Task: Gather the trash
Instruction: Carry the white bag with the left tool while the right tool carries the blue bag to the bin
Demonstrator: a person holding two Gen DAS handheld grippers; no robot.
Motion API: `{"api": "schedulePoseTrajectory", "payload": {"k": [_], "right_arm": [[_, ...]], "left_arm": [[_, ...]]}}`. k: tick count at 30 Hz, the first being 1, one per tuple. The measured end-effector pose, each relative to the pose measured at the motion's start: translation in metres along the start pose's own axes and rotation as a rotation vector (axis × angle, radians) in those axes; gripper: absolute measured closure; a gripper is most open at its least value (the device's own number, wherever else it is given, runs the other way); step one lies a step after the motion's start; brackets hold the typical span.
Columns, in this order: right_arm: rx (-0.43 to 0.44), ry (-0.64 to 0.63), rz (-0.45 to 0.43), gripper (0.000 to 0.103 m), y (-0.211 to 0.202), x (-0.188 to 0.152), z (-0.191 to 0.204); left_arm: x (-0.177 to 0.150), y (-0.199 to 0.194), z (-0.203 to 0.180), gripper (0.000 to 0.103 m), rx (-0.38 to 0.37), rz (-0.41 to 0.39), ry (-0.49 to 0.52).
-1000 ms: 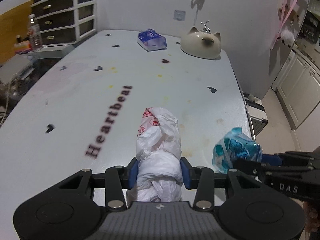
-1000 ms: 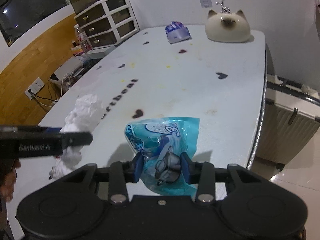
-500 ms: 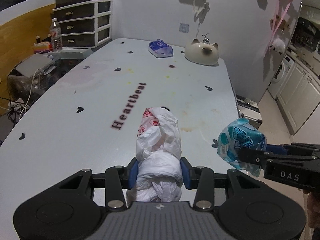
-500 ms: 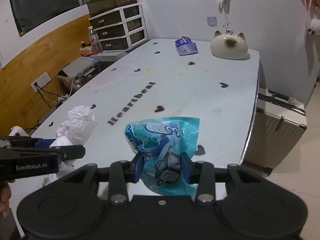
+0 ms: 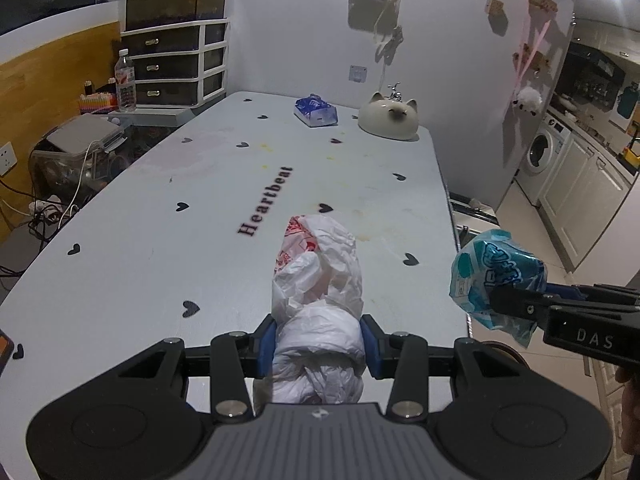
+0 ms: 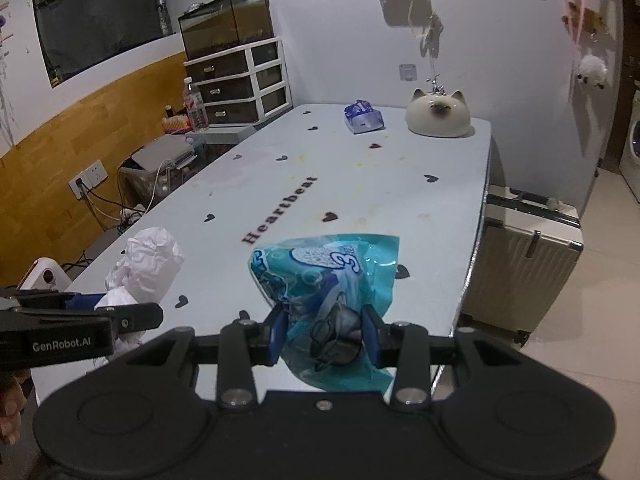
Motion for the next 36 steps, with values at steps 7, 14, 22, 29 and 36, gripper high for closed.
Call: {"api": "schedulePoseTrajectory", "payload": {"k": [7,14,22,29,36], "right_arm": [[-0.048,0.022,-0.042,0.063,-0.04,-0.014,-0.002],[-0.117,0.072,-0.083,0.063,-0.08,-0.025,-0.03],[-0.207,0.157,-0.107,0.063,-0.117,-0.042,-0.092],[-0.256,0.215,-0.118,0.063,-0.145,-0.051,-0.167],[-0.277,0.258,-0.083,0.063,-0.16,-0.056,-0.255]], "left_arm": [[-0.011,-0.025,-0.016,0.059,-0.042,-0.027,0.017],[-0.013,-0.035,-0.058,0.059,-0.111,-0.037,0.056],[-0.015,-0.028,-0.13,0.059,-0.183,-0.024,0.128],[-0.014,-0.015,-0.206,0.059,-0.222,-0.003,0.167],[-0.016,0.01,-0.288,0.059,-0.246,0.048,0.181]]}}
Point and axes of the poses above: each gripper's, at about its wrist camera, not at the fingertips, and y roughly the way its jaws point, z to its left, x to its top, the point moved 7 cm from there along y, roughly the way its jaws point, and after that the axes turned 10 degrees about x, right-handed, at the moved point
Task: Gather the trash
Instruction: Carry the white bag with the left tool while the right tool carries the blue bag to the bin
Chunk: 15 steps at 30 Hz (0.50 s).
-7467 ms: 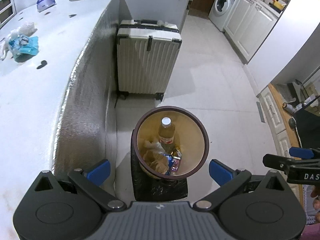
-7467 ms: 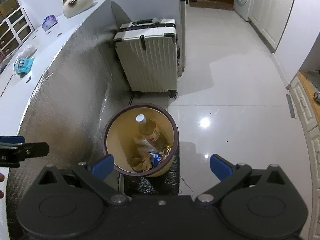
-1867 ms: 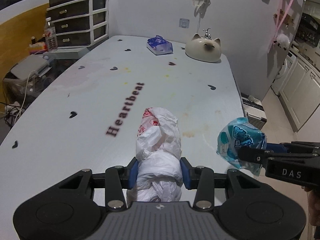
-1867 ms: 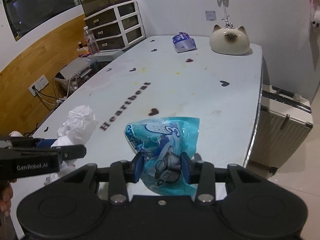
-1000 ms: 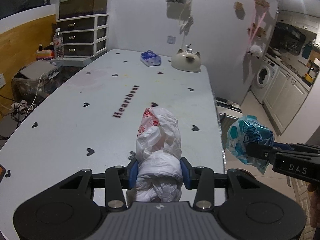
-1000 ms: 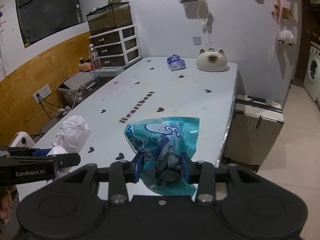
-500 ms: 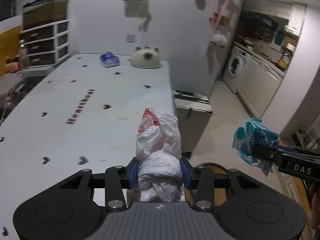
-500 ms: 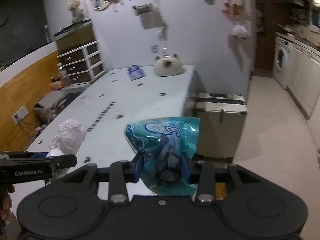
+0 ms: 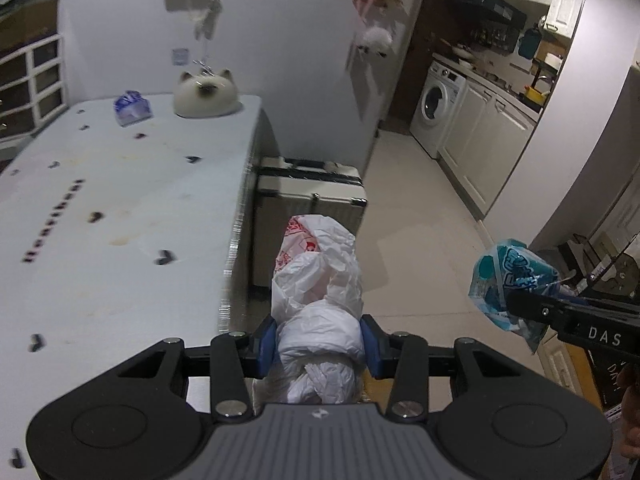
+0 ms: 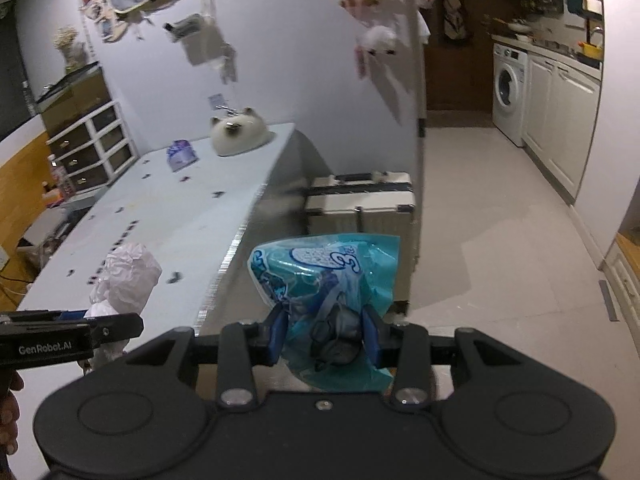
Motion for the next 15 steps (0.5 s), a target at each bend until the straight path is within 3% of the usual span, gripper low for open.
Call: {"api": "schedulePoseTrajectory", "payload": {"k": [8,15], "right_arm": [[-0.02,0.047,0.078,0.063,0.028,0.003,-0.086],[-0.007,0.119,0.205,0.063,0.068,-0.024,-0.125]], "left_arm": [[-0.006,0.07,-0.066,0.059,-0.031,0.116,0.004],[-0.046,0.136,-0.08,0.059,-0.019,0.311,0.012]]}}
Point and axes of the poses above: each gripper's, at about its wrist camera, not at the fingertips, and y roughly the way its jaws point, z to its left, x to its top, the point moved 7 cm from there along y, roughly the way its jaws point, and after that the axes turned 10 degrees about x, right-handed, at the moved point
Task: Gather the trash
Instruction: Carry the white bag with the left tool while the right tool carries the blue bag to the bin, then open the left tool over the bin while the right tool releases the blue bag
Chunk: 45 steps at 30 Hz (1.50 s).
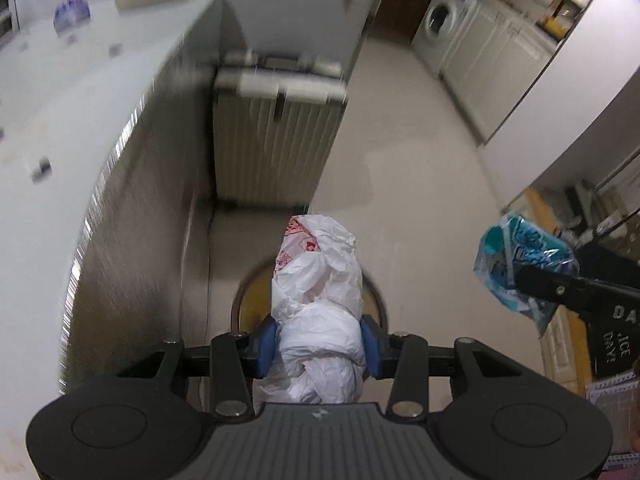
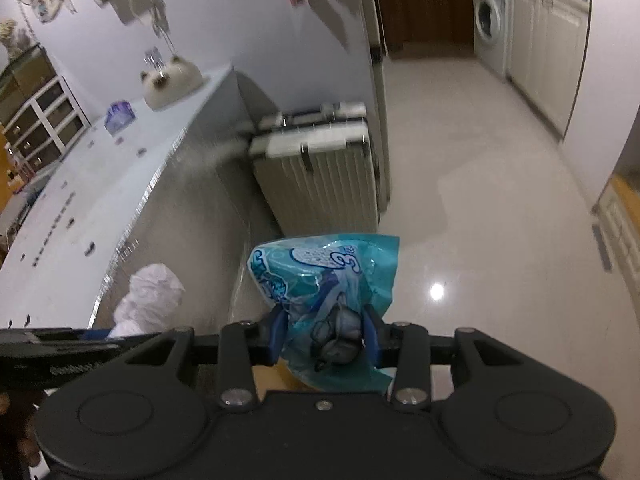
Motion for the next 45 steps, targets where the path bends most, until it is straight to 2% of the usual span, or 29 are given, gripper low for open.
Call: {"api": "schedulePoseTrajectory", "payload": {"k": [7,13,14,16,17,20,25,28,30,31,32,33,35,40,45], "right_arm": [[0.025,0.105,0.127,0.062,0.06,-0.026,-0.023],[-0.001,0.16,0.192,0.062,0.108,-0.04,-0.036],[-0.003,0.165,0.197,0.061,0.114,-0.042,-0.039],[-0.008,0.18,0.206,0.061,0.128,-0.046,-0.044],[-0.01,0.191,0.21,0.061,0.134,-0.047,-0.046],[-0.002,0.213,0.223,0.061,0.154,-0.051,-0.051],[-0.013,0.213,0.261,0.056,0.189,-0.057,-0.061],[0.022,0.208,0.282,0.051,0.209,-0.061,-0.063],[0.005,0.181,0.295,0.039,0.215,-0.064,-0.063],[-0.009,0.167,0.298,0.027,0.217,-0.066,-0.064],[-0.017,0.152,0.302,0.021,0.216,-0.067,-0.063],[-0.011,0.145,0.304,0.019,0.215,-0.069,-0.062],[-0.01,0.132,0.309,0.007,0.209,-0.072,-0.059],[-0.021,0.104,0.301,0.001,0.192,-0.073,-0.058],[-0.027,0.099,0.267,0.0,0.17,-0.067,-0.056]], "left_arm": [[-0.006,0.086,0.006,0.059,0.025,0.175,0.028],[0.003,0.15,0.004,0.056,0.006,0.257,0.045],[0.005,0.161,0.004,0.054,0.013,0.272,0.044],[0.006,0.18,0.004,0.029,0.023,0.298,0.041],[0.006,0.186,0.004,0.025,0.026,0.301,0.045],[0.006,0.201,0.005,0.023,0.03,0.311,0.07],[-0.003,0.209,0.013,0.018,0.039,0.324,0.08],[-0.009,0.21,0.023,0.013,0.051,0.331,0.072],[-0.013,0.209,0.029,0.009,0.055,0.341,0.067],[-0.015,0.209,0.031,0.006,0.057,0.345,0.066],[-0.016,0.209,0.033,0.004,0.058,0.347,0.064],[-0.017,0.208,0.034,0.001,0.06,0.349,0.06],[-0.018,0.205,0.034,0.0,0.052,0.348,0.056],[-0.019,0.195,0.029,0.0,0.046,0.323,0.061],[-0.015,0.177,0.027,0.0,0.054,0.287,0.054]]}}
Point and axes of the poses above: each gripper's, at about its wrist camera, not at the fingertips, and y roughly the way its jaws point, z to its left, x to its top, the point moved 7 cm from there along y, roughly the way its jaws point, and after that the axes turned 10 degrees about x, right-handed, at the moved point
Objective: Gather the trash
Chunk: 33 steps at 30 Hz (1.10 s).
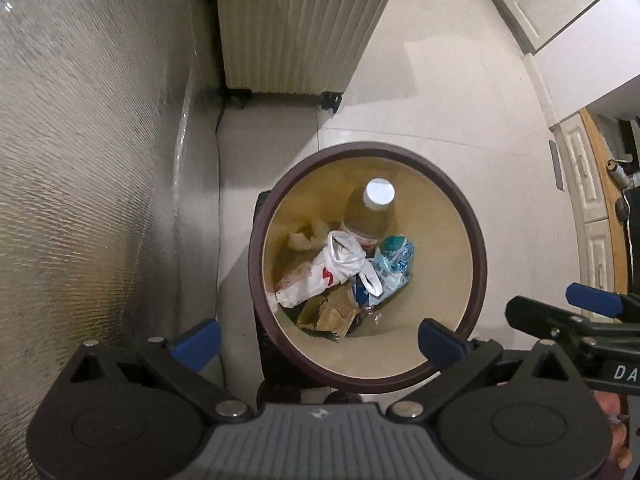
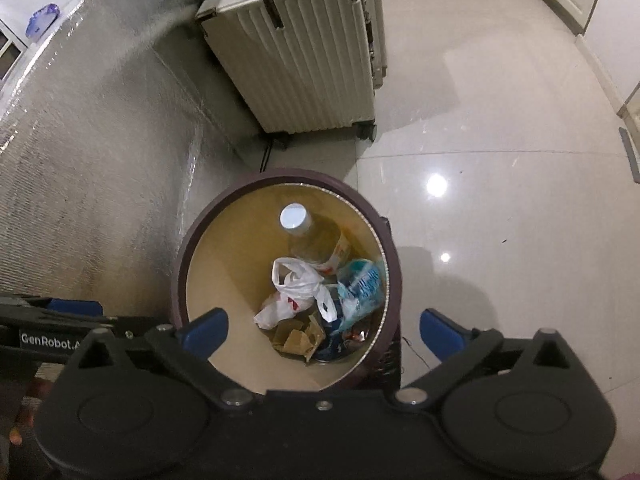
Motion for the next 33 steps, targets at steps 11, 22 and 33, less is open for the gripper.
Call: {"api": "schedulePoseTrajectory", "payload": {"k": [11,22,33], "right_arm": [[0.013,-0.018,-0.051,0.0,-0.055,0.005,0.009],[0.013,-0.091,-0.151,0.0,-0.132,0.018,0.042],[0.013,-0.148,-0.25,0.0,-0.199,0.017,0.087]], "left_arm": [[-0.005,-0.066,-0.004,0.0,0.008,-0.097,-0.025],[-0.015,-0.165,-0.001,0.0,0.033,-0.265,-0.07],[-0.035,-0.24,0.016,0.0,0.05,-0.381,-0.083]]}}
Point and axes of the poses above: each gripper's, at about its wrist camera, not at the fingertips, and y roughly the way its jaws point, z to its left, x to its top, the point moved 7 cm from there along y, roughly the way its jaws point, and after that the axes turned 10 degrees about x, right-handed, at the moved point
